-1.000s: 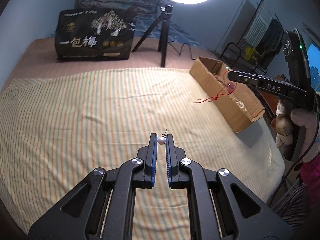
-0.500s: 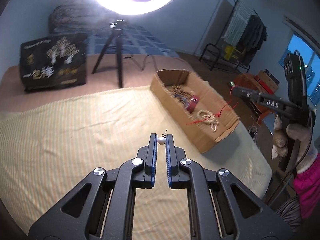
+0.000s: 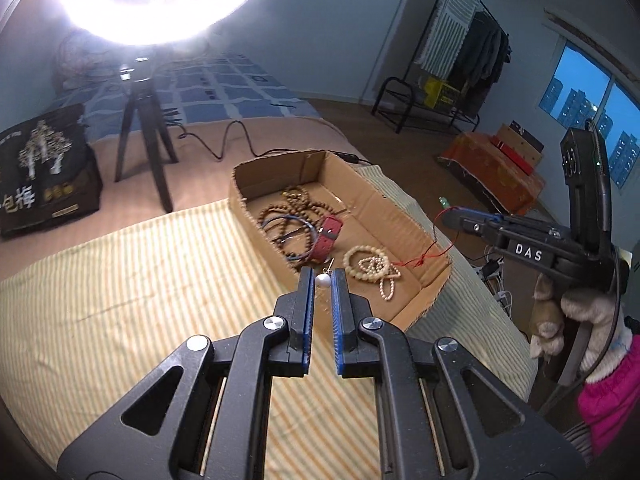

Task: Organize jewelry
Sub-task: 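Carry pearl earring and jade pendant into the box and open both tools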

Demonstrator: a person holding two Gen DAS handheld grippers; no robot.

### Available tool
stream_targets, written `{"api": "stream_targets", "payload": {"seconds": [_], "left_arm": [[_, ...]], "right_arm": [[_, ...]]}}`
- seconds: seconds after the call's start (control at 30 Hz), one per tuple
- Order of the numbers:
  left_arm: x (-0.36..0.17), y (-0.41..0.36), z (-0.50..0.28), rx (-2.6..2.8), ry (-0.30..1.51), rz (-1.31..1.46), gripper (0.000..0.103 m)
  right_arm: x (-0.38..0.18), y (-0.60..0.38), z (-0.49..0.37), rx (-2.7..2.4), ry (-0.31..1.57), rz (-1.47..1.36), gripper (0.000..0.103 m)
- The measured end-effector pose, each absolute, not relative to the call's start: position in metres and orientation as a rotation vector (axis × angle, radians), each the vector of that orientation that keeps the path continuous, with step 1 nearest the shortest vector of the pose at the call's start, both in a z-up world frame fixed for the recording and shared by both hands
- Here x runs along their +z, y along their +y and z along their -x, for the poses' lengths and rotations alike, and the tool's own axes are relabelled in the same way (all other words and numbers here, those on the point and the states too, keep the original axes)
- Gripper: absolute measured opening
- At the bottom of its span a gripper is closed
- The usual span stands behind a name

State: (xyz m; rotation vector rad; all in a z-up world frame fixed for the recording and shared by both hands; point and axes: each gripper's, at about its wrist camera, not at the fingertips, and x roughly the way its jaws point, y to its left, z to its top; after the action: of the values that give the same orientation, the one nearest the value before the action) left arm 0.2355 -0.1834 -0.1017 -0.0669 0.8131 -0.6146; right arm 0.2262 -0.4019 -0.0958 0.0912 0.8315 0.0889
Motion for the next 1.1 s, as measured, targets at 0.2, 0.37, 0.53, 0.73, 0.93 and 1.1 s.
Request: {"api": "stream_targets", "payload": {"seconds": [0.2,0.37,0.53,0.73,0.93,1.1], "left_arm": [[-0.110,-0.207,-0.244,-0.621,0.833,0.044,0.006],[-0.119,-0.224,-0.249,-0.622,0.856,0.030,0.006],[-0.129,-0.236,-0.248,-0.629,0.875,0.012,0.006],[-0.133,-0.243,-0.245,-0.641,0.885,-0.003,0.006],[-0.132,-0.246,-0.243,-0.648,0.881,-0.011,0.006],[-0.130,-0.247,-0.242,-0.644,0.874,-0.029,0.006]], "right_arm": [[-0.108,-0.411,-0.232,0.071,0.855,-0.103,0.011],[-0.118,-0.414,-0.236,0.061,0.881,-0.102,0.011],[-0.123,-0.417,-0.239,0.049,0.895,-0.104,0.011],[-0.126,-0.418,-0.240,0.051,0.901,-0.108,0.011],[-0.126,-0.415,-0.243,0.053,0.897,-0.110,0.012],[-0.125,-0.412,-0.243,0.051,0.893,-0.101,0.012]]}}
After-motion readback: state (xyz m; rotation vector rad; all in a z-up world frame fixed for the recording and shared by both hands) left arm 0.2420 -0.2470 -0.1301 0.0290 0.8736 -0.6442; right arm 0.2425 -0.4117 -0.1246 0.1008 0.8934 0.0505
